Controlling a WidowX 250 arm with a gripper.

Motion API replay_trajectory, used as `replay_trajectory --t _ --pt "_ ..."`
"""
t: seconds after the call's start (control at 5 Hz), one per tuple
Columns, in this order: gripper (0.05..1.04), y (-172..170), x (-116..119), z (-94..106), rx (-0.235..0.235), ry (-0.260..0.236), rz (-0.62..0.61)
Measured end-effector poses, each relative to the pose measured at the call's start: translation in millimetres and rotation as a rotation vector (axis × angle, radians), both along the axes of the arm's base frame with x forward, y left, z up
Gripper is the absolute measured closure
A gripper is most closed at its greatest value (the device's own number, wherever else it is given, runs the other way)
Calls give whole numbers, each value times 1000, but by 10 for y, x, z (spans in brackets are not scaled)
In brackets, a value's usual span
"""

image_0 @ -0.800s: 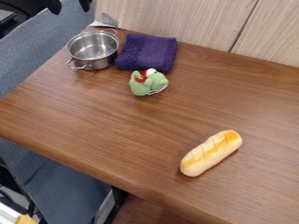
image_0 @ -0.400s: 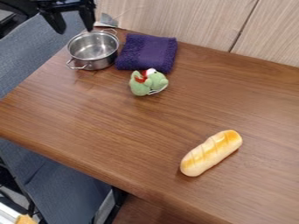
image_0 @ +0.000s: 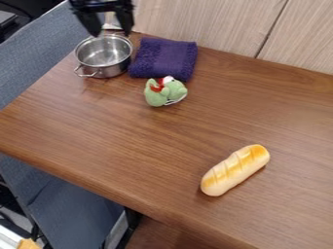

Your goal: Moved the green item to the upper right side of the table

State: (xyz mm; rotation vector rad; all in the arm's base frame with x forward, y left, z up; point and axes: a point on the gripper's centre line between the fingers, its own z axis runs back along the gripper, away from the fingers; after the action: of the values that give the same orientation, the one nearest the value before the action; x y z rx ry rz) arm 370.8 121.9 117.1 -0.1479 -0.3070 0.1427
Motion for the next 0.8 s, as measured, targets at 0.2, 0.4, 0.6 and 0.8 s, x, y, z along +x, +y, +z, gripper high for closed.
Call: replay_trajectory --t 0.2,0.4,0.6,0.8 --pt "83 -490 -27 -200 11 49 -182" --pt "83 -699 -191 -320 37 75 -276" --pt "83 -776 -342 -482 58 108 -329" --pt "83 -846 -383 -593 117 118 -368"
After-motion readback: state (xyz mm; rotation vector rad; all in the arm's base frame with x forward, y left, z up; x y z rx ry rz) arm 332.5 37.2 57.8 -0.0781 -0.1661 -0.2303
